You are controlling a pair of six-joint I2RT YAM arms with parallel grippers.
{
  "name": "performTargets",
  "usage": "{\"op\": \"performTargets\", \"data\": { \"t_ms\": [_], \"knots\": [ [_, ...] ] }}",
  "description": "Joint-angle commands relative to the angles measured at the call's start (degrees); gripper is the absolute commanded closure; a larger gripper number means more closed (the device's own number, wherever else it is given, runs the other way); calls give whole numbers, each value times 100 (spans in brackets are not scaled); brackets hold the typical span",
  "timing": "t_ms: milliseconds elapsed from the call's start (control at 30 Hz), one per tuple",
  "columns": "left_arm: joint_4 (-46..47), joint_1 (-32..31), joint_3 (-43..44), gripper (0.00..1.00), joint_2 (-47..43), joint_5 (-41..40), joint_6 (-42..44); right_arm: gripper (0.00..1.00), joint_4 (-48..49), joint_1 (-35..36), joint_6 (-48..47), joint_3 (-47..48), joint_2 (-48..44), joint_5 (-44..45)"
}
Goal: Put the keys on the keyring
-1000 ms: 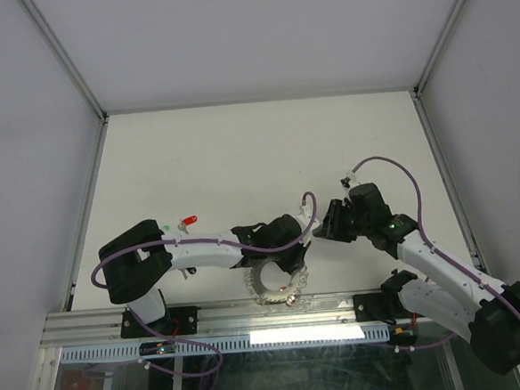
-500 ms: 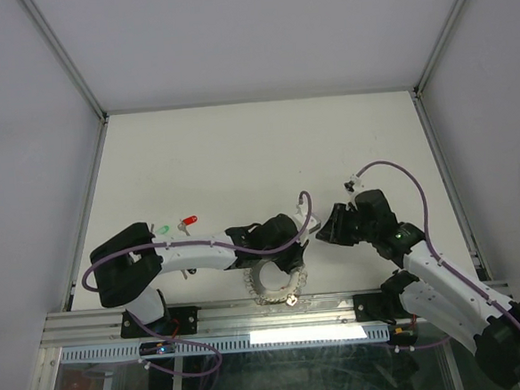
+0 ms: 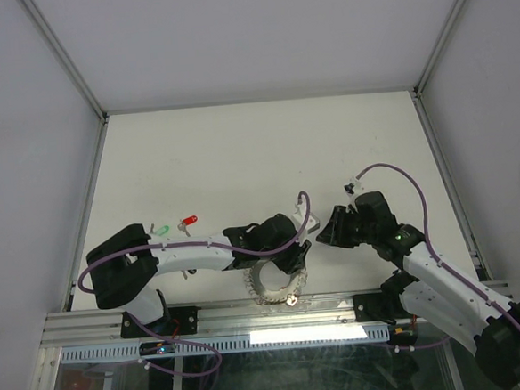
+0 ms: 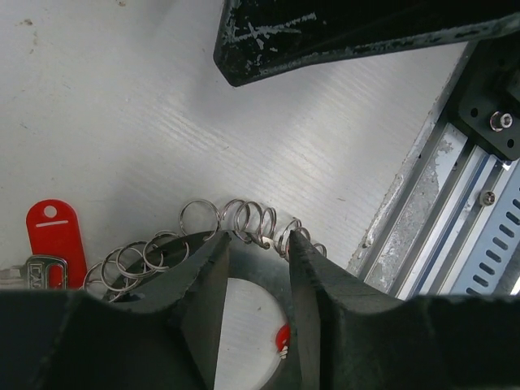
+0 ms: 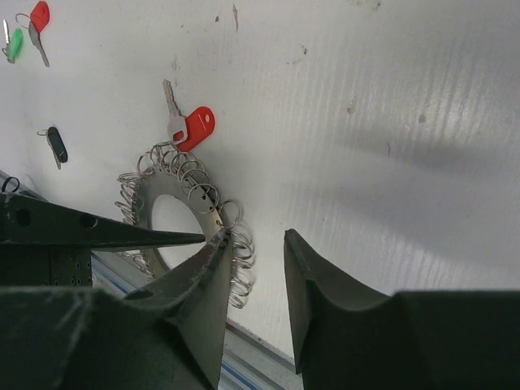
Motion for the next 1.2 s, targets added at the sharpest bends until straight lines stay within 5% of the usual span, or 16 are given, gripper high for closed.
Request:
{"op": "performTargets", "data": {
  "t_ms": [0, 667, 900, 1167],
  "knots": [
    [260, -44, 242, 65, 53, 79, 23, 65, 310, -15, 41, 16, -98, -130],
    [228, -74, 375, 66, 548, 357, 144, 65, 323, -22, 50, -18, -92, -140],
    [225, -83, 374, 74, 603, 354, 167, 65, 326, -15, 59, -31, -110, -134],
    [245, -80, 403, 97, 615, 446, 198, 65, 310, -22, 77, -55, -153, -115]
  ]
}}
